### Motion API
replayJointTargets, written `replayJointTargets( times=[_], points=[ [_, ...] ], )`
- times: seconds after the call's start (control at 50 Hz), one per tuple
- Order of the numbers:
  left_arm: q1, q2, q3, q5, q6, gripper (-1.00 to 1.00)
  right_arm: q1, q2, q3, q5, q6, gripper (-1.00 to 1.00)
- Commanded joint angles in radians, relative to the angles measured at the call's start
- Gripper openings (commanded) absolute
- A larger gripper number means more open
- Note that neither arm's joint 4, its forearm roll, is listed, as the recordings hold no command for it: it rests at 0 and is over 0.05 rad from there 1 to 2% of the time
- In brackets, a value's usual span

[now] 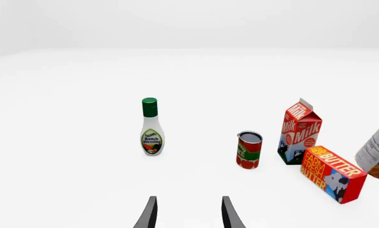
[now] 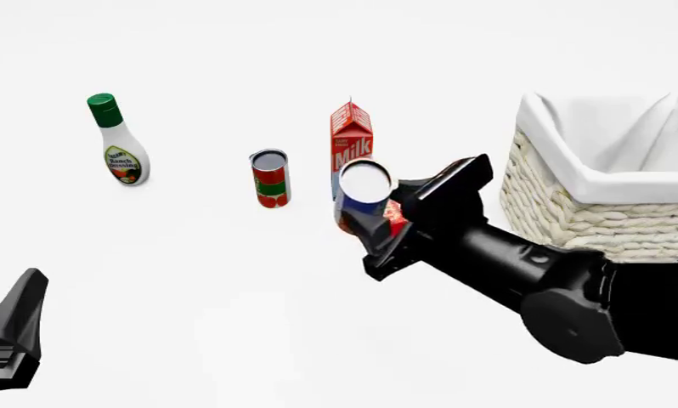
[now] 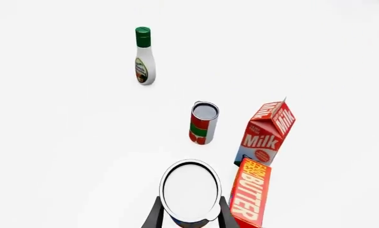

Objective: Pick the alphabet soup and place it in the basket.

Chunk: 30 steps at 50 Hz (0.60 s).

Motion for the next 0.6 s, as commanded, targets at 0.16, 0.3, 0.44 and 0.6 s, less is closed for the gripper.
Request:
replayJointTargets(
  times=[0.16, 0.3, 0.44, 0.6],
  points=[
    [0.000, 0.000, 0.000, 0.000, 0.000, 1.00, -0.096, -0.199, -0.108, 0.174, -0.030, -1.00],
    [0.000, 0.000, 0.000, 0.000, 0.000, 1.00, -0.141, -0.236, -0.156, 0.233, -0.045, -1.00],
    [0.000, 0.000, 0.000, 0.000, 0.000, 1.00, -0.189, -0.267, -0.204, 0.288, -0.058, -1.00],
    [0.000, 0.000, 0.000, 0.000, 0.000, 1.00, -0.241, -0.310, -0.245, 0.344, -0.075, -1.00]
  ],
)
